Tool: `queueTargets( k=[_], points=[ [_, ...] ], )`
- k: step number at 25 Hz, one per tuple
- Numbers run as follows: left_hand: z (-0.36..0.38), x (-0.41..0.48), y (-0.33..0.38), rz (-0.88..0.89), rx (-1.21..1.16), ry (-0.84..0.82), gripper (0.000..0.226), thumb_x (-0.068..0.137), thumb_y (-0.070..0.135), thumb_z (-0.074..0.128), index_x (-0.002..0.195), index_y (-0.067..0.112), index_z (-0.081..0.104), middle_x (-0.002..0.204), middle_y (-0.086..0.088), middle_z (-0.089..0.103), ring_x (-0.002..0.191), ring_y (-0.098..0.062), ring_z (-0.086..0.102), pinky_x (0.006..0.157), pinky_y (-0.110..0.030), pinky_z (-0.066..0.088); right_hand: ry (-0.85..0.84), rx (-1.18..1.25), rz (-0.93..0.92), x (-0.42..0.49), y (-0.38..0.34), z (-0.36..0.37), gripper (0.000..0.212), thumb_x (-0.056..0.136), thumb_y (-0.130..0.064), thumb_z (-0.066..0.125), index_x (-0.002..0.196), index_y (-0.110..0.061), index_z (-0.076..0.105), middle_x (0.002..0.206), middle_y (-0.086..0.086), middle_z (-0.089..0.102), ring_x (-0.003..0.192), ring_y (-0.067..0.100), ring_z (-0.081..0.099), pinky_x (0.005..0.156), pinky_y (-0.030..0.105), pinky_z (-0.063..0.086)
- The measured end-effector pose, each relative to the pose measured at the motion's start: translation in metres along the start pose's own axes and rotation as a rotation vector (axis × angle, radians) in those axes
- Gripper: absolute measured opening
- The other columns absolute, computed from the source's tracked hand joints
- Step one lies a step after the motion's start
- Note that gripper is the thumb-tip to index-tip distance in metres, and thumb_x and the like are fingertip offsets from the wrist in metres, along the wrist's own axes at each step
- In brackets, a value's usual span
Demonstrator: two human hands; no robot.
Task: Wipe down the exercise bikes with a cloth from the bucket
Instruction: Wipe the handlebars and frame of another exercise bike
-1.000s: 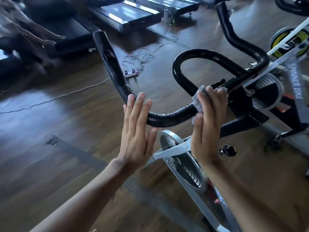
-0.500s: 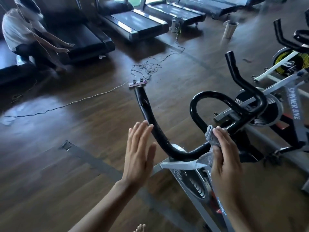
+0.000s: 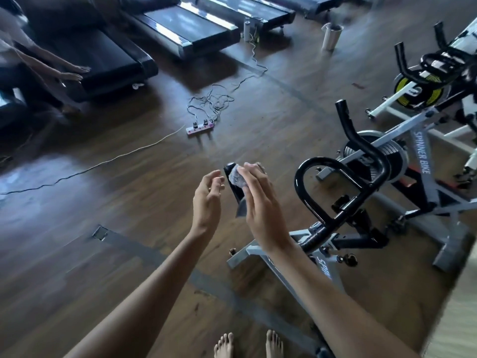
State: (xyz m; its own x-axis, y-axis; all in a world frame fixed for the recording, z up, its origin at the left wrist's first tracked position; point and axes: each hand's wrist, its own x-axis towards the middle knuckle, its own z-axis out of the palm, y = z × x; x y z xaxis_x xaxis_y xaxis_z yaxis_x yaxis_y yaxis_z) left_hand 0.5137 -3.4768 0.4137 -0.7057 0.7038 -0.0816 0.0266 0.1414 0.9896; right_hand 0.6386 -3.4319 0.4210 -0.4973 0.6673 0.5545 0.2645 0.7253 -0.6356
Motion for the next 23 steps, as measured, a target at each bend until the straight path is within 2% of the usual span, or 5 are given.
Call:
queueTargets(
  k=[7,12,16,19,23],
  points=[
    [0.008,0.011,0.016,-0.279,-0.43,-0.102,0.031,0.101,0.007,0.038,0.099,0.012,0.069,0.089,-0.008,0.069,0.082,-0.018,0.065,0.073,-0.026,0.053,-0.173,-0.117,-0.012,0.028,0.032,0.046,0.045,0.108,-0.027,0.032,0.151,-0.021,0.042,0.163,0.003,0.03,0.154,0.025,0.017,0.125,0.047,0.015],
    [0.011,0.011,0.018,-0.285,-0.435,-0.089,0.026,0.099,0.006,0.044,0.097,0.009,0.07,0.082,-0.005,0.069,0.071,-0.013,0.064,0.061,-0.02,0.052,-0.252,-0.103,-0.054,0.004,0.053,0.04,0.06,0.106,-0.019,0.044,0.158,-0.026,0.016,0.168,0.001,0.011,0.156,0.022,0.003,0.118,0.053,0.032],
    [0.011,0.01,0.018,-0.29,-0.446,-0.099,0.026,0.098,0.005,0.045,0.098,0.007,0.071,0.085,-0.009,0.068,0.076,-0.016,0.065,0.067,-0.021,0.055,-0.29,-0.06,-0.057,0.013,0.051,0.036,0.075,0.102,-0.002,0.046,0.16,-0.029,0.007,0.169,-0.003,0.0,0.156,0.021,-0.004,0.119,0.055,0.031],
    [0.01,0.008,0.015,-0.305,-0.475,-0.118,0.025,0.099,0.006,0.046,0.106,0.004,0.07,0.094,-0.012,0.069,0.083,-0.018,0.066,0.072,-0.023,0.056,-0.336,-0.07,-0.033,0.005,0.048,0.033,0.072,0.105,-0.013,0.037,0.159,-0.037,-0.004,0.168,-0.011,-0.009,0.156,0.019,-0.006,0.12,0.053,0.03],
    [0.011,0.01,0.013,-0.309,-0.533,-0.097,0.023,0.102,0.012,0.049,0.112,0.004,0.068,0.105,-0.014,0.071,0.088,-0.017,0.07,0.079,-0.026,0.058,-0.342,-0.164,0.03,-0.019,0.049,0.03,0.09,0.101,-0.008,0.052,0.157,-0.04,-0.011,0.169,-0.007,-0.005,0.156,0.023,0.004,0.118,0.05,0.034]
  ],
)
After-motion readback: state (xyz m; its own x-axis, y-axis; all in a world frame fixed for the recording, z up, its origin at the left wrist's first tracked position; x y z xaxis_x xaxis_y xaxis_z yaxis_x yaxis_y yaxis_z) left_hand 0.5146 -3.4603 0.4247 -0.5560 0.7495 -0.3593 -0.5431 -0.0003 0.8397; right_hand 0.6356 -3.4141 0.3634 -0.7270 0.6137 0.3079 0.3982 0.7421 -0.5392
